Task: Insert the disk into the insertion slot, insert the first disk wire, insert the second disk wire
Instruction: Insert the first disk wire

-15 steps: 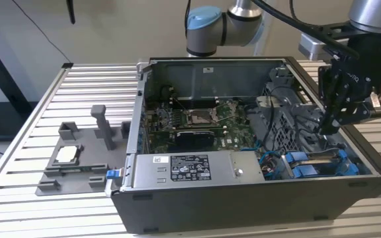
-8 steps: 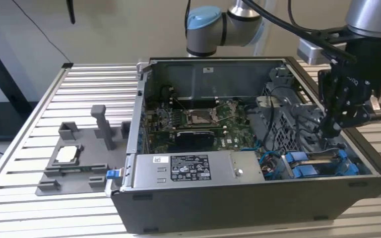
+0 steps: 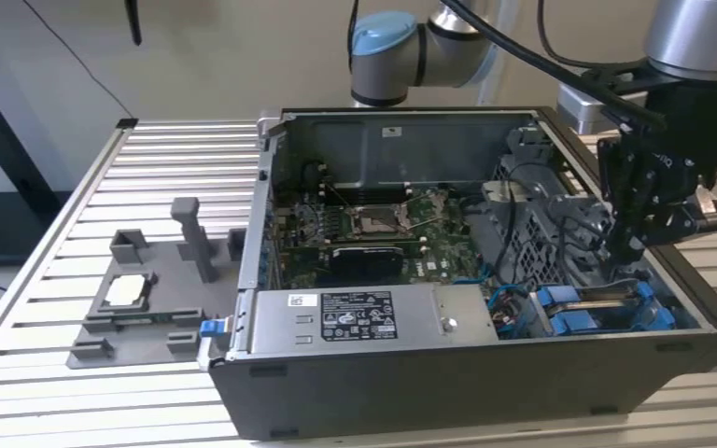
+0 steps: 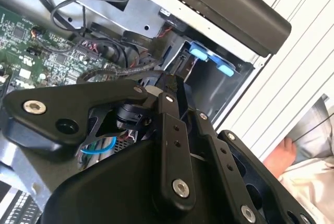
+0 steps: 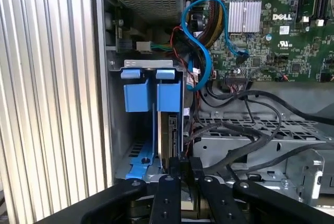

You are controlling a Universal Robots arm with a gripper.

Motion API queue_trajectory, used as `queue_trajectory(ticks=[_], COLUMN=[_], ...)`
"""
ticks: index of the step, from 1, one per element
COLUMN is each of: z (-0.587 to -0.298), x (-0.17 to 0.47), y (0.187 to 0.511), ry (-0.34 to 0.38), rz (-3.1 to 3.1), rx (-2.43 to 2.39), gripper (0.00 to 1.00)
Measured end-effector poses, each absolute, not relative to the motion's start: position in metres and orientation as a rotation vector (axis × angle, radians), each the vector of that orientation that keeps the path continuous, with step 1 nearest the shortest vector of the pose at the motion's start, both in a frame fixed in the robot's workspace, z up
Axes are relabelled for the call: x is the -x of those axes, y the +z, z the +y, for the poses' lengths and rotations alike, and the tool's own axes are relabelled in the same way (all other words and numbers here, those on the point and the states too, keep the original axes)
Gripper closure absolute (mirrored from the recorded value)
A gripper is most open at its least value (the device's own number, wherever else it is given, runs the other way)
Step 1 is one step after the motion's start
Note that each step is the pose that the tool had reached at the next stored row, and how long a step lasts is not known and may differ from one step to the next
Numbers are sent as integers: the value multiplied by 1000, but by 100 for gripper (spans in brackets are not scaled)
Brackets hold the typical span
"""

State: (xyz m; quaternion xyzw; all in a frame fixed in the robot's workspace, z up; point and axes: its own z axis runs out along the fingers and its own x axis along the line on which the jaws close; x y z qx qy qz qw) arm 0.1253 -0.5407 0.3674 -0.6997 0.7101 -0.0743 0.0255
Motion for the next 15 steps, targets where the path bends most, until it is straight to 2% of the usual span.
queue_trajectory(ticks=[15], z=[-548], x=[-123], y=[351], ry=[-248], rz=[2183], rx=[2151], gripper=[81])
